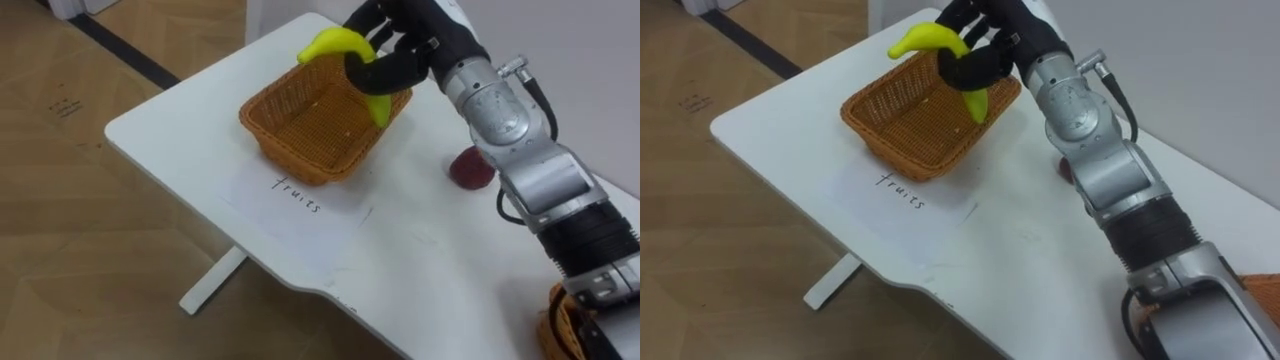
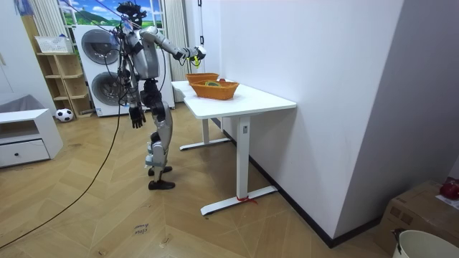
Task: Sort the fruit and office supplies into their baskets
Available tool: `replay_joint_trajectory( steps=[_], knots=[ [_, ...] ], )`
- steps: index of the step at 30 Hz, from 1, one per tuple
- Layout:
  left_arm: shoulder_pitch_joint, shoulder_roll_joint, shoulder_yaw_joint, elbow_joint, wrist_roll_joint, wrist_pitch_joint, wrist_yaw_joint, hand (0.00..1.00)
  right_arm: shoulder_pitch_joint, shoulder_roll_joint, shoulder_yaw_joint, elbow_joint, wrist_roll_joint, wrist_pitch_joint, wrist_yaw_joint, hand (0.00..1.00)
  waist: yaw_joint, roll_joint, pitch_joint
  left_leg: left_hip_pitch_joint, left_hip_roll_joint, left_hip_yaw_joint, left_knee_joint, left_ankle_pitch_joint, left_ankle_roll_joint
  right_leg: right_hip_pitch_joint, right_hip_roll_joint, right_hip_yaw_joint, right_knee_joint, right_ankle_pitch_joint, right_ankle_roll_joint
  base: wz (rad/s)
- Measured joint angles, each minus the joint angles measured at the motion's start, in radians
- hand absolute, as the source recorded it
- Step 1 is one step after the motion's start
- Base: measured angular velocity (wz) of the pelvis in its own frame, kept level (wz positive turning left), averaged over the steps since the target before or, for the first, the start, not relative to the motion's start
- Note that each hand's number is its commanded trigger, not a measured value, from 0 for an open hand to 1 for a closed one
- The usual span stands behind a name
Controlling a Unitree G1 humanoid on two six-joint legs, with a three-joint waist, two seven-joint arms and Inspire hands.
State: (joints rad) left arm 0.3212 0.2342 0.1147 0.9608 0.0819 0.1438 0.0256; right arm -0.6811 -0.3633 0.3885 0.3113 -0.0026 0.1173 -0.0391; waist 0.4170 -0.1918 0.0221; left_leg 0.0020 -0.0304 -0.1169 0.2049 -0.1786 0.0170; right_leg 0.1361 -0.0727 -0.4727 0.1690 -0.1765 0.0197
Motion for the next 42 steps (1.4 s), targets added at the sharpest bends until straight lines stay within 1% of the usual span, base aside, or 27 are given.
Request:
replay_joint_trajectory(
  steps=[4, 7, 10, 14, 20, 24, 25, 26, 32, 42],
  knots=[
    [-0.002, 0.000, 0.000, -0.001, 0.000, -0.001, 0.003, 0.00, -0.003, 0.000, 0.037, 0.030, 0.007, -0.030, -0.015, 1.00, 0.007, 0.001, -0.0008, -0.001, 0.001, 0.002, -0.002, 0.000, 0.000, -0.003, 0.000, 0.002, 0.000, 0.000, 0.000, -0.01],
    [-0.006, 0.000, 0.000, -0.003, 0.000, -0.002, 0.005, 0.00, -0.005, 0.004, 0.062, 0.065, -0.003, -0.030, -0.017, 1.00, 0.027, 0.000, -0.0014, -0.001, 0.001, 0.003, -0.004, 0.000, 0.000, -0.006, 0.000, 0.002, -0.001, 0.000, 0.000, -0.04],
    [-0.006, 0.000, 0.000, -0.002, 0.000, -0.001, 0.006, 0.00, -0.005, 0.017, 0.062, 0.075, -0.002, -0.030, -0.027, 1.00, 0.031, -0.002, -0.0025, -0.007, 0.001, 0.002, -0.001, 0.000, 0.000, -0.008, 0.000, 0.001, -0.001, 0.000, 0.000, 0.06],
    [-0.005, 0.000, 0.000, -0.002, 0.000, -0.001, 0.006, 0.00, -0.006, 0.018, 0.063, 0.078, -0.001, -0.032, -0.036, 1.00, 0.048, -0.002, -0.0029, -0.008, 0.000, -0.003, -0.001, 0.000, 0.000, -0.006, 0.001, 0.001, -0.001, 0.000, 0.000, 0.03],
    [-0.004, 0.000, 0.000, 0.001, 0.000, -0.002, 0.006, 0.00, -0.006, 0.020, 0.064, 0.101, 0.000, -0.037, -0.036, 1.00, 0.057, -0.003, -0.0026, -0.010, 0.000, -0.013, 0.000, 0.000, 0.000, -0.005, 0.002, 0.001, -0.002, 0.000, 0.000, 0.02],
    [-0.002, 0.001, 0.000, 0.001, 0.000, -0.002, 0.002, 0.00, -0.006, 0.026, 0.073, 0.138, 0.000, -0.040, -0.046, 1.00, 0.056, -0.003, -0.0024, -0.012, -0.002, -0.022, 0.001, 0.000, 0.000, -0.004, 0.002, 0.001, -0.002, 0.000, 0.000, 0.04],
    [-0.002, 0.001, 0.000, 0.001, 0.000, -0.002, 0.002, 0.00, -0.006, 0.027, 0.077, 0.148, 0.000, -0.040, -0.049, 0.25, 0.057, -0.003, -0.0024, -0.013, -0.002, -0.023, 0.001, 0.000, 0.000, -0.004, 0.002, 0.002, -0.002, 0.000, 0.000, 0.04],
    [-0.001, 0.001, 0.000, 0.001, 0.000, -0.002, 0.002, 0.00, -0.006, 0.027, 0.080, 0.155, 0.000, -0.040, -0.049, 0.00, 0.058, -0.003, -0.0024, -0.013, -0.002, -0.024, 0.001, 0.000, 0.000, -0.004, 0.002, 0.002, -0.002, 0.000, 0.000, 0.04],
    [0.002, 0.001, 0.000, 0.001, 0.000, 0.001, 0.005, 0.00, -0.007, 0.046, 0.096, 0.190, 0.010, -0.037, -0.048, 0.00, 0.057, -0.003, -0.0023, -0.014, -0.002, -0.027, -0.001, 0.000, 0.000, -0.004, 0.001, 0.002, -0.002, 0.000, 0.000, 0.01],
    [0.002, 0.002, -0.001, 0.003, 0.000, 0.001, 0.013, 0.00, -0.007, 0.047, 0.100, 0.220, 0.034, -0.038, -0.049, 0.00, 0.058, -0.001, -0.0012, -0.017, -0.003, -0.030, 0.000, 0.000, 0.000, -0.003, 0.003, 0.002, -0.002, 0.000, 0.000, 0.01]
  ],
)
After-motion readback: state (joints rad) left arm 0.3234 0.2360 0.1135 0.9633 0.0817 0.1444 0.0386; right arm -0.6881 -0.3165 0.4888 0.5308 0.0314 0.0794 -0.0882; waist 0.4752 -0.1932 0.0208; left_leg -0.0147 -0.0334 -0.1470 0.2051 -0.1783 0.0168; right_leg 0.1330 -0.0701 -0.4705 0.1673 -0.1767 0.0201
